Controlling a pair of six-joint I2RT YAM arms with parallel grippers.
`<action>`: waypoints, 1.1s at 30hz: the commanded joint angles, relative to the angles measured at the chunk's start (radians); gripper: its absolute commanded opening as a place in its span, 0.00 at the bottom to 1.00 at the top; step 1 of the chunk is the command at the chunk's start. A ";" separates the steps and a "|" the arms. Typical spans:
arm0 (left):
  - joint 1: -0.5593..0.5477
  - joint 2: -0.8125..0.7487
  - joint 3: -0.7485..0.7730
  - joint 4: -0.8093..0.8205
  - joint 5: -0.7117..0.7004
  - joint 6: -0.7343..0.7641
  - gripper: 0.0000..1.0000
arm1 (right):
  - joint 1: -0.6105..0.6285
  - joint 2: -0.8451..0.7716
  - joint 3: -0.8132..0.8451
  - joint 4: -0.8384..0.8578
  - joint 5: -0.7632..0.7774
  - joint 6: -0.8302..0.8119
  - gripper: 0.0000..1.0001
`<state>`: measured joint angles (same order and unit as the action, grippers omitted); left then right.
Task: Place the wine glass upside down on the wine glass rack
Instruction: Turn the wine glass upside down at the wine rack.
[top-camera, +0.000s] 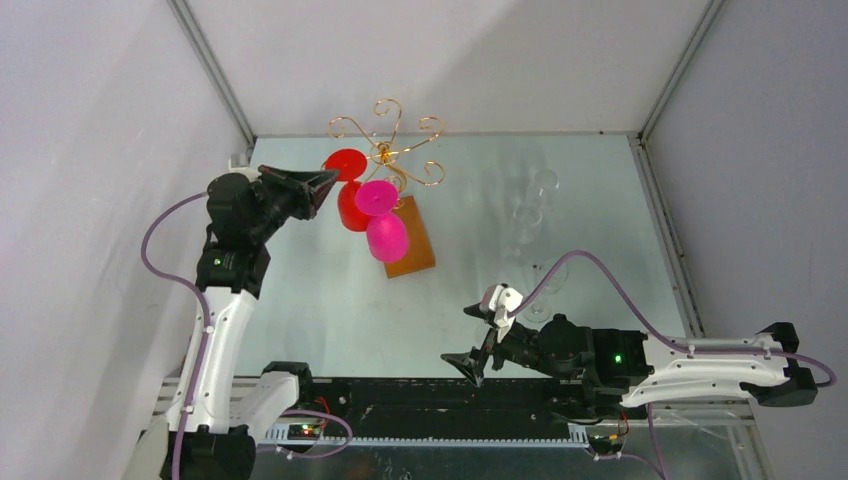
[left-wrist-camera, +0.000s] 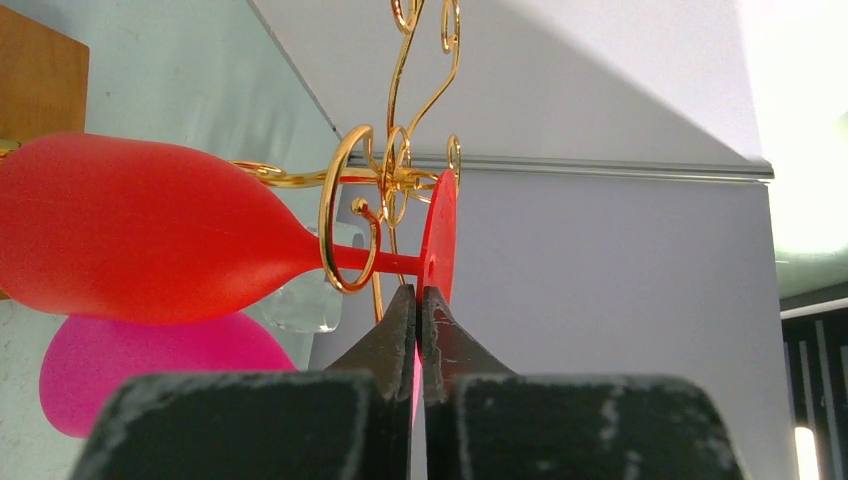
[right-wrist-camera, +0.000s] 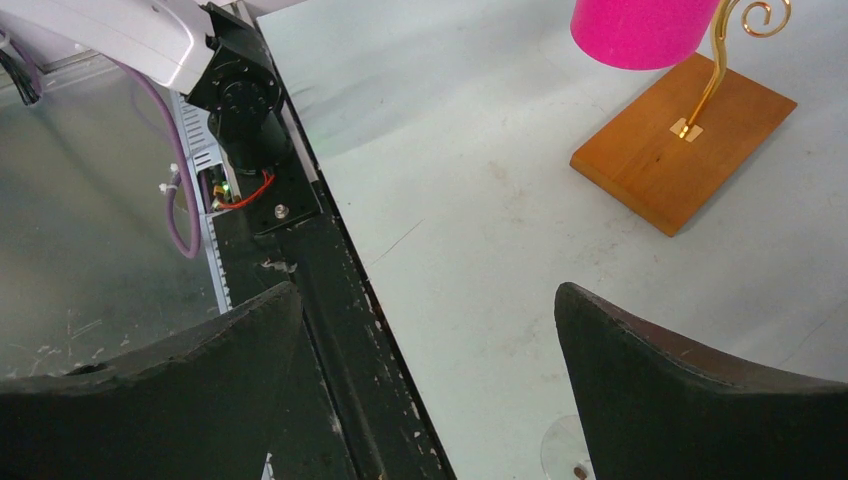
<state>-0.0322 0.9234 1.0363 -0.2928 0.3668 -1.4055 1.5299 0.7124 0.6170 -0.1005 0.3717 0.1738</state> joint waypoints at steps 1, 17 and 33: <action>0.006 0.005 0.063 0.064 -0.011 0.037 0.00 | 0.010 -0.003 0.003 0.002 0.019 0.014 1.00; 0.007 0.045 0.083 0.095 -0.042 0.057 0.00 | 0.018 -0.034 0.003 -0.010 0.037 0.033 1.00; 0.051 0.029 0.074 0.073 -0.073 0.098 0.00 | 0.026 -0.047 0.003 -0.023 0.049 0.047 0.99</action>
<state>-0.0128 0.9745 1.0775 -0.2485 0.3099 -1.3422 1.5448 0.6754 0.6170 -0.1314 0.3973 0.2028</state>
